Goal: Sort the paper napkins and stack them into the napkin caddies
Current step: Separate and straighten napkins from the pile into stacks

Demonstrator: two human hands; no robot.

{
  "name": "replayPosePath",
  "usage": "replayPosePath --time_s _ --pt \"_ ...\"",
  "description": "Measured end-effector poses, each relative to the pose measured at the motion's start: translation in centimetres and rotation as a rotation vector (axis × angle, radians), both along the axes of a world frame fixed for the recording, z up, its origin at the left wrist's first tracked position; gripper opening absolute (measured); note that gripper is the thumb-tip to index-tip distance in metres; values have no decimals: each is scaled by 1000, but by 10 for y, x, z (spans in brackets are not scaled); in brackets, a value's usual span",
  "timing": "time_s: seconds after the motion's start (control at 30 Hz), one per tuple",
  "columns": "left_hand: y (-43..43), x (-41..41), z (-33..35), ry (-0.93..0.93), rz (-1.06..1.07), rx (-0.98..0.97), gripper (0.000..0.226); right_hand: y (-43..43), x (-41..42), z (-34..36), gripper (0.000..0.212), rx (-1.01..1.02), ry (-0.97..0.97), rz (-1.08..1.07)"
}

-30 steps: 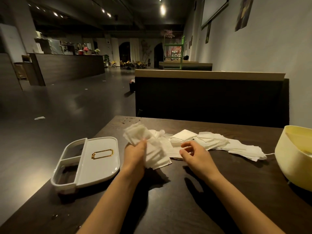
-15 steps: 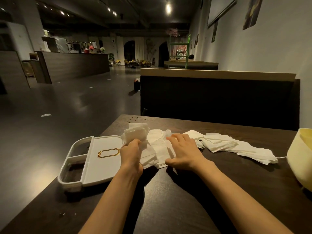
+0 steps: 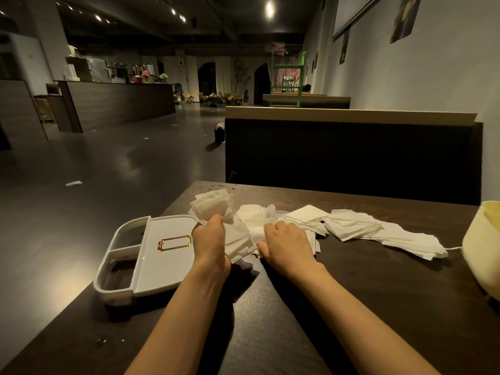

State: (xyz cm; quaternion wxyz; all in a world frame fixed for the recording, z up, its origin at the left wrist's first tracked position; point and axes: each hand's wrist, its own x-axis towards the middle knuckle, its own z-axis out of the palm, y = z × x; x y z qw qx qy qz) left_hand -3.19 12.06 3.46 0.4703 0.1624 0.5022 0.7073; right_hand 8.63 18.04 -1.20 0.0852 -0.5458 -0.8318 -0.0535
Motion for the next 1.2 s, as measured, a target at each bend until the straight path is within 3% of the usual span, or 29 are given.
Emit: replayPosePath --time_s 0.13,0.3,0.43,0.5,0.6,0.8,0.93,1.2 --pt "1 2 0 3 8 -8 21 -2 12 3 28 12 11 27" --pt "-2 2 1 12 -3 -14 19 -2 31 10 27 -77 37 79" --pt "-5 4 3 15 -30 -14 14 1 44 23 23 -241 220 108" --pt "-6 5 4 32 -33 -19 14 2 47 24 28 -212 269 37" --pt "-5 7 5 22 -31 -22 14 4 48 16 44 -129 121 -100" --pt "-8 9 7 60 -49 -40 17 12 41 27 41 -258 32 -154" --pt "-9 10 7 73 -61 -55 8 15 39 29 44 -327 40 -182" --pt "-6 8 3 66 -103 -67 16 16 38 30 38 -357 159 -124"
